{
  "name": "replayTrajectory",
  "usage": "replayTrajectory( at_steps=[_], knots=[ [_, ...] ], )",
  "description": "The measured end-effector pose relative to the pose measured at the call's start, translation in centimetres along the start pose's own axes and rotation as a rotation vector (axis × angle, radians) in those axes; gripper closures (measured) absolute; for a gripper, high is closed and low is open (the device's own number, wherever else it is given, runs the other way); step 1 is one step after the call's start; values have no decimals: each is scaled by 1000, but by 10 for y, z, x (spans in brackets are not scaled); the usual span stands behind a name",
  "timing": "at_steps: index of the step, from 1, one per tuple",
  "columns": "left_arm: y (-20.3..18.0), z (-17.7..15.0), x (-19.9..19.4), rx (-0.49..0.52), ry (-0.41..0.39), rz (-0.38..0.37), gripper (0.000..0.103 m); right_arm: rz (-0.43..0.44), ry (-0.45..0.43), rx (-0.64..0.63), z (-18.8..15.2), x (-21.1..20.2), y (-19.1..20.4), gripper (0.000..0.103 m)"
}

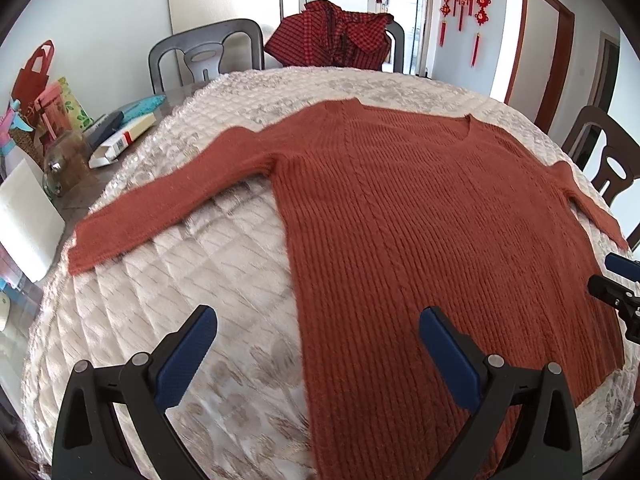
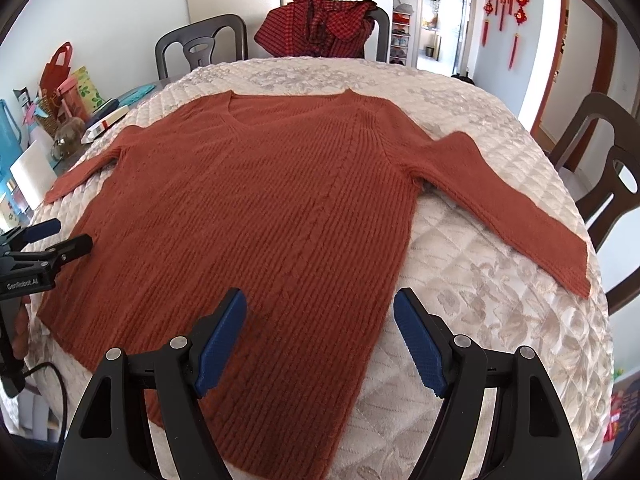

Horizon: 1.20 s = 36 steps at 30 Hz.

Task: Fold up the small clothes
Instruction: 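Reach the left tool to the sweater's sleeve cuff and grasp it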

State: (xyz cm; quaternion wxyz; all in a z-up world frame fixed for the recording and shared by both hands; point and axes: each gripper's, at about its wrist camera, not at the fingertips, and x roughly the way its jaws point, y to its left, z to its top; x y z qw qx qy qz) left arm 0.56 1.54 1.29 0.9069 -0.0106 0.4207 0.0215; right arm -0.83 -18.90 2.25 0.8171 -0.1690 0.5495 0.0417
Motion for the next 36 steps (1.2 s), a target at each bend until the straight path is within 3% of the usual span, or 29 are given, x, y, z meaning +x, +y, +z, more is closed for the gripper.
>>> replayTrajectory(
  at_steps=[17, 25, 30, 36],
  knots=[
    [52, 15, 7, -94, -21, 94, 1, 28, -12, -62, 32, 18, 21, 27],
    [118, 10, 6, -273, -47, 157, 11, 38, 4, -81, 37, 28, 27, 27],
    [159, 0, 13, -465, -21, 106, 25, 45, 14, -73, 38, 34, 26, 27],
    [178, 7, 21, -539, -71, 98, 29, 48, 25, -62, 41, 42, 24, 27]
  ],
)
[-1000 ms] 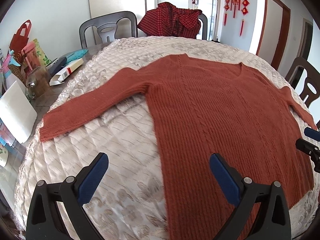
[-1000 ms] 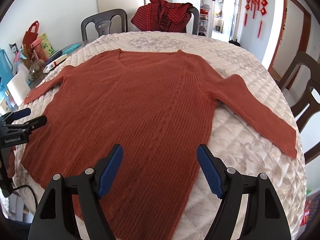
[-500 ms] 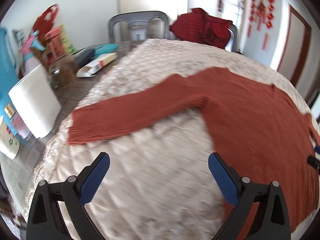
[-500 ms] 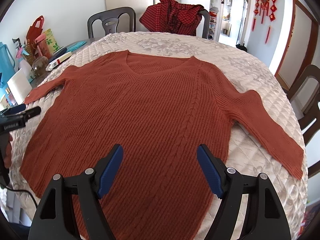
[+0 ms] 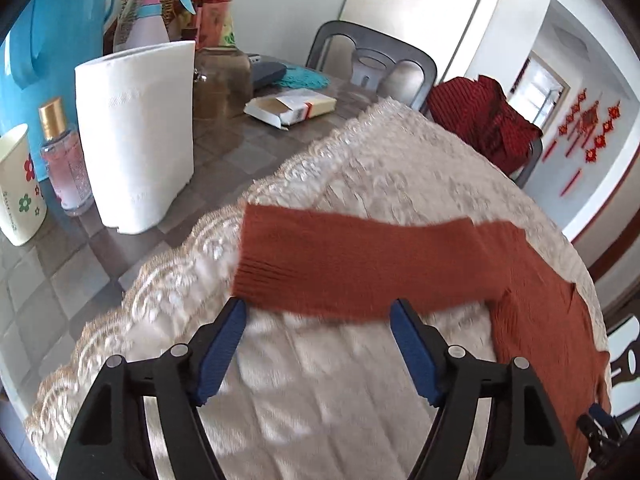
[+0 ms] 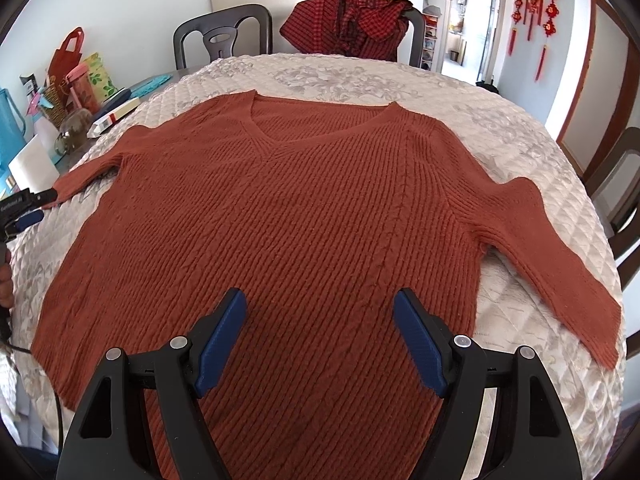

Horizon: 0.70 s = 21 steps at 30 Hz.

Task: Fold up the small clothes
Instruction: 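Reach the left tool to the sweater's sleeve cuff and grasp it, then carry the sleeve across the sweater body with the left tool and release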

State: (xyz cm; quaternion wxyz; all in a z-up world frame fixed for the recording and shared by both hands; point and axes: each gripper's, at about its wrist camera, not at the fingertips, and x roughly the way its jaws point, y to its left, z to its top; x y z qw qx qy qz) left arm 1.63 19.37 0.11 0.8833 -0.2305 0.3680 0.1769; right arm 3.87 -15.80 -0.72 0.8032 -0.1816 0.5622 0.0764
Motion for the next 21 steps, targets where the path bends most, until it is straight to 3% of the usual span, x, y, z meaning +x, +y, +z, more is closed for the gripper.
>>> replayTrajectory(
  at_steps=[3, 5, 7, 9, 11, 14, 18, 21],
  knots=[
    [0, 3, 3, -8, -15, 31, 39, 1, 0, 5, 1, 1, -2, 27],
    [2, 8, 6, -21, -23, 57, 54, 4, -3, 12, 2, 1, -4, 27],
    [7, 13, 10, -45, -26, 65, 78, 6, -5, 20, 2, 1, -6, 27],
    [10, 17, 10, -59, -28, 47, 88, 8, -8, 29, 2, 1, -9, 27],
    [5, 22, 7, -50, -45, 32, 90, 11, -12, 39, 2, 0, -12, 27],
    [-17, 32, -9, -4, -96, -59, 91, 25, -19, 57, 0, -3, -16, 27],
    [-73, 48, -24, 101, -143, -229, 91, 41, -30, 83, -1, -7, -21, 27],
    [-129, 50, -27, 198, -125, -389, 91, 50, -40, 107, -2, -11, -23, 27]
  ],
)
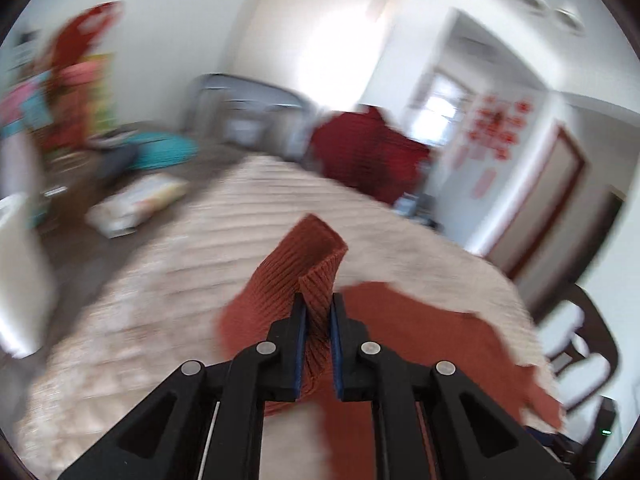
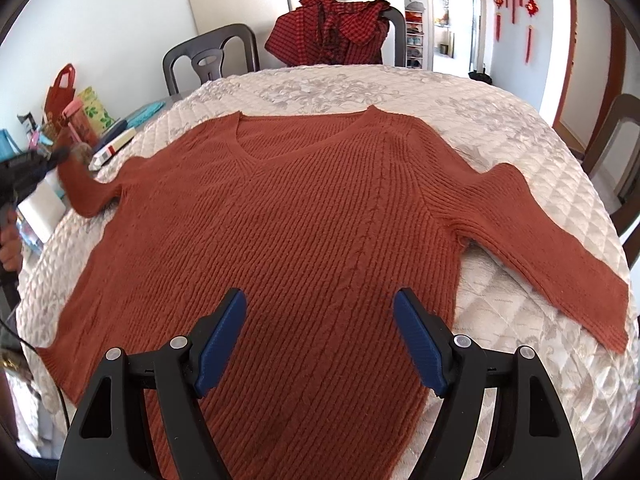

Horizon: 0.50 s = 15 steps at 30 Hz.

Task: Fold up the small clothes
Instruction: 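Carry the sleeve across the sweater body with the left tool and release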

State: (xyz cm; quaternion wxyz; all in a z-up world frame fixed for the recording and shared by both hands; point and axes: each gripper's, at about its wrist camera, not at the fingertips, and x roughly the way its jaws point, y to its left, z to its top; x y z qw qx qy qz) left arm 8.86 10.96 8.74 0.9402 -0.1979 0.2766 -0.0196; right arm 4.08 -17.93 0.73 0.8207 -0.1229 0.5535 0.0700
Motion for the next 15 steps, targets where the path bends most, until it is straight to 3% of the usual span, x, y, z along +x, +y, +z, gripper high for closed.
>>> replayTrajectory(
  at_steps=[4, 8, 11, 13, 15],
  knots=[
    [-62, -9, 38, 118, 65, -151, 91, 7, -6, 26, -2, -6, -4, 27],
    [-95, -39, 89, 175, 228, -258, 89, -2, -9, 35, -1, -12, -8, 27],
    [-100, -56, 105, 185, 331, -285, 75, 10, -1, 47, -1, -14, -11, 27],
    [-97, -54, 98, 182, 315, -315, 63, 25, 0, 50, 1, -15, -12, 27],
    [-91, -43, 80, 193, 247, -325, 56, 42, -3, 51, 3, -15, -12, 27]
  ],
)
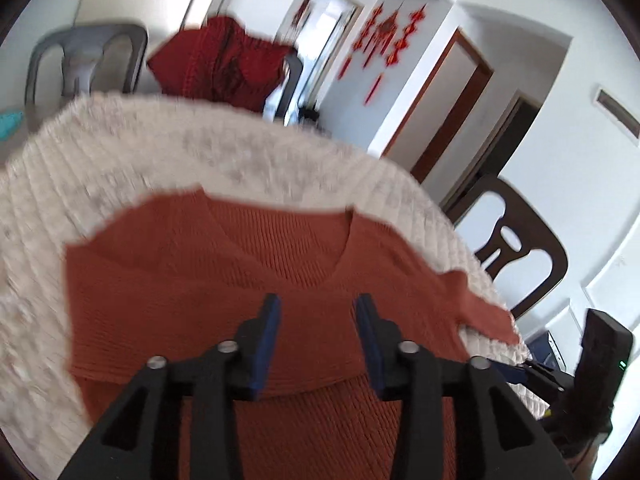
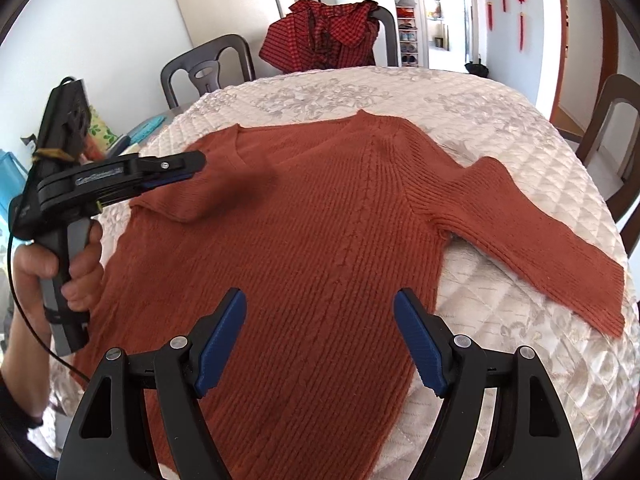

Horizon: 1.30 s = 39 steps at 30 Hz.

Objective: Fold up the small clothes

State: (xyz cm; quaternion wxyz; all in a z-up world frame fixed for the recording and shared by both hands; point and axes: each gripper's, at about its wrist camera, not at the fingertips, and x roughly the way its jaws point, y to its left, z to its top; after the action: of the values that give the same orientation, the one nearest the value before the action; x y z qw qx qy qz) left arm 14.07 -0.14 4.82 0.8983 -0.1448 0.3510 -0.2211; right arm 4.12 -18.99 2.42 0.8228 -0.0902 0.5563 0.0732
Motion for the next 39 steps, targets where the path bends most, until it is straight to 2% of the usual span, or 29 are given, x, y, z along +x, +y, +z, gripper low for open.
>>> replayTrajectory(
  at_steps=[1, 2, 5, 7, 9, 10, 12, 14, 16, 17, 19, 20, 22, 27, 29, 32, 36, 39],
  knots=[
    [4, 5, -10, 6, -35, 12, 52, 7, 0, 3, 2, 1, 1, 27],
    [10, 9, -19, 12, -71, 53, 51, 21, -3, 8, 5, 1, 1, 27],
    [35, 16, -33, 10, -123, 241, 50, 92, -16, 33, 16, 4, 5, 27],
    [61, 20, -33, -45, -102, 312, 50, 135, -21, 47, 24, 8, 9, 29],
    [85, 18, -28, -93, -71, 345, 50, 172, -25, 37, 36, 19, 16, 38],
    [97, 14, -25, -114, -51, 353, 51, 173, -18, 32, 42, 25, 20, 40],
    [108, 7, -13, -147, -12, 338, 51, 190, -2, 17, 56, 41, 28, 46],
    [115, 1, -2, -167, 19, 313, 51, 205, 31, 6, 67, 63, 35, 47],
    [116, -3, 3, -172, 34, 304, 60, 197, 62, -2, 75, 83, 39, 48],
    [116, -5, 4, -175, 40, 300, 61, 193, 84, -2, 79, 96, 41, 56],
    [116, -5, 4, -165, 28, 267, 76, 184, 123, 11, 82, 113, 40, 77],
    [115, -6, 4, -156, 30, 263, 77, 177, 118, 8, 84, 117, 41, 90],
    [114, -5, 3, -141, 29, 262, 81, 179, 114, 8, 88, 119, 42, 95],
    [114, -1, -1, -135, 6, 260, 82, 181, 25, 22, 107, 103, 38, 96],
    [115, 0, 2, -135, 20, 272, 82, 161, 46, 34, 110, 114, 32, 96],
    [110, 0, -6, -123, 10, 292, 82, 157, 125, 67, 108, 129, 22, 92],
    [88, -3, -27, -77, -27, 279, 82, 164, 43, 59, 101, 99, 21, 90],
    [70, -11, -24, -32, 0, 236, 82, 178, 43, 22, 91, 91, 29, 90]
  ],
)
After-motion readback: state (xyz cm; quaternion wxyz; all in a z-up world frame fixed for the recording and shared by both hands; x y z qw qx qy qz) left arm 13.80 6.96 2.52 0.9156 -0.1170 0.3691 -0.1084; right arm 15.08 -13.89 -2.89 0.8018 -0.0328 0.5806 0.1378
